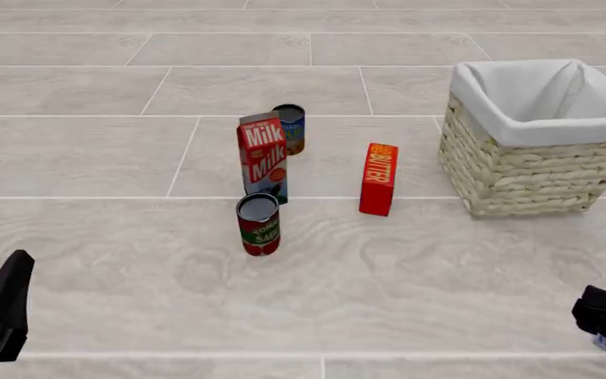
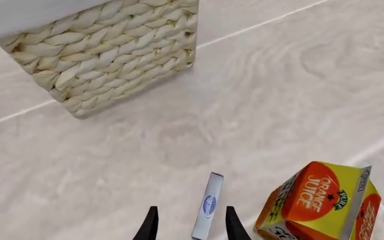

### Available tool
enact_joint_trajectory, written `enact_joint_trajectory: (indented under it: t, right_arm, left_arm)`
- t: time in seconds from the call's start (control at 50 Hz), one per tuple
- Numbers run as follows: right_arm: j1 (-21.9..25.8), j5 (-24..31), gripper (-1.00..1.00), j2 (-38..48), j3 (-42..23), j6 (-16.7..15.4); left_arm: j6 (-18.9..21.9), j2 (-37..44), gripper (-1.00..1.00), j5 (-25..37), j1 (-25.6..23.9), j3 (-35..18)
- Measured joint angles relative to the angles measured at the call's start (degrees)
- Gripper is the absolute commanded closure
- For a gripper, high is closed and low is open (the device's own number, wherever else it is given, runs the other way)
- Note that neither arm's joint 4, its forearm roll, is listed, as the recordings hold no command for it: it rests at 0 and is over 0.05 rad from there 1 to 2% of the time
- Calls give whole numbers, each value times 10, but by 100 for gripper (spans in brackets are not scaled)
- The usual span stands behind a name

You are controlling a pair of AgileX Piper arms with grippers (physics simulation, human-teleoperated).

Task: Pick the cream cheese and place it in the basket.

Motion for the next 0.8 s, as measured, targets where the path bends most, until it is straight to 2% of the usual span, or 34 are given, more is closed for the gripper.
enact_joint_trajectory:
  t: [0.8]
  right_arm:
    - [-1, -221, -100, 256, 0, 3]
  left_arm:
    - [0, 0, -100, 0, 0, 0]
